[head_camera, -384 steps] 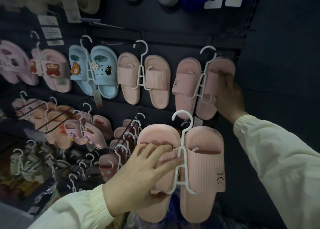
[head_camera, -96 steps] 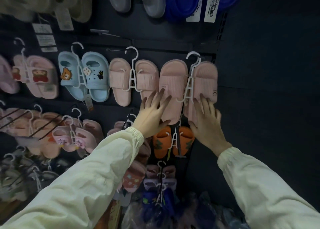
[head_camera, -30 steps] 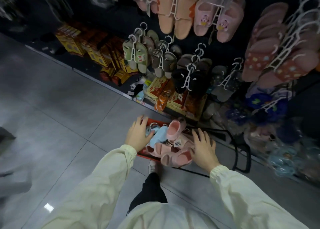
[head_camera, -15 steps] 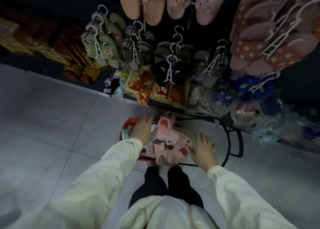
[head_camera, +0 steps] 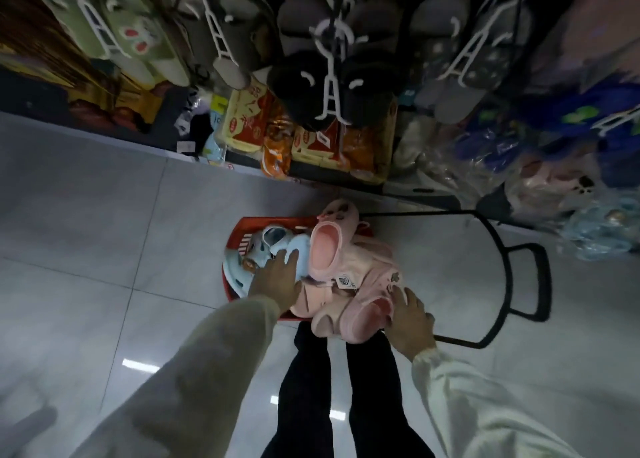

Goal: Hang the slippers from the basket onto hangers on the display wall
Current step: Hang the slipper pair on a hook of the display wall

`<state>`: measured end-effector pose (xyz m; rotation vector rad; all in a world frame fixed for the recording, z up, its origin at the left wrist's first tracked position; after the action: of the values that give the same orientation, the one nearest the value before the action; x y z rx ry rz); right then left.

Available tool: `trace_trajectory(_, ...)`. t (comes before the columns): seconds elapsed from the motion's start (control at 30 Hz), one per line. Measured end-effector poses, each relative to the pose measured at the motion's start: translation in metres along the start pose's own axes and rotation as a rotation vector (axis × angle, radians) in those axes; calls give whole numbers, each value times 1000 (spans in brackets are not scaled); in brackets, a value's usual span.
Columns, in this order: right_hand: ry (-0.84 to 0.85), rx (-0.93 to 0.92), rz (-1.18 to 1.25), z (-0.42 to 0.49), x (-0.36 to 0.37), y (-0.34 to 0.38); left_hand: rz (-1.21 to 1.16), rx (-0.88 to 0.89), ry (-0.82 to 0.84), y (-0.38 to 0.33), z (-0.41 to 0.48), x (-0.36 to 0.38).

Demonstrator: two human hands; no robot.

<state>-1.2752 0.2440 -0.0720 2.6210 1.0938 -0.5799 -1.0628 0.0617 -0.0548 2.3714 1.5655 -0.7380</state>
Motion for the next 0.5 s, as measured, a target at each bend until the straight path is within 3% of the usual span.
trace_trajectory(0.13, -5, 11, 104, 32, 20, -10, 114, -1, -56, -12, 36, -18)
trace_trajectory(0.5, -45, 69, 430, 87, 41, -33, 529, 208, -188, -87, 123, -39)
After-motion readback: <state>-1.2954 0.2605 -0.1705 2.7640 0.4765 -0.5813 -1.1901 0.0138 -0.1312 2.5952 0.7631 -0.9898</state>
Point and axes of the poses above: each hand's wrist, its own z-axis towards the middle knuckle, its own x-axis out of the palm, y = z × x, the point moved 10 cm from there along z, towards the middle knuckle, and after that the axes turned 10 degrees about y, right-handed, at the moved point
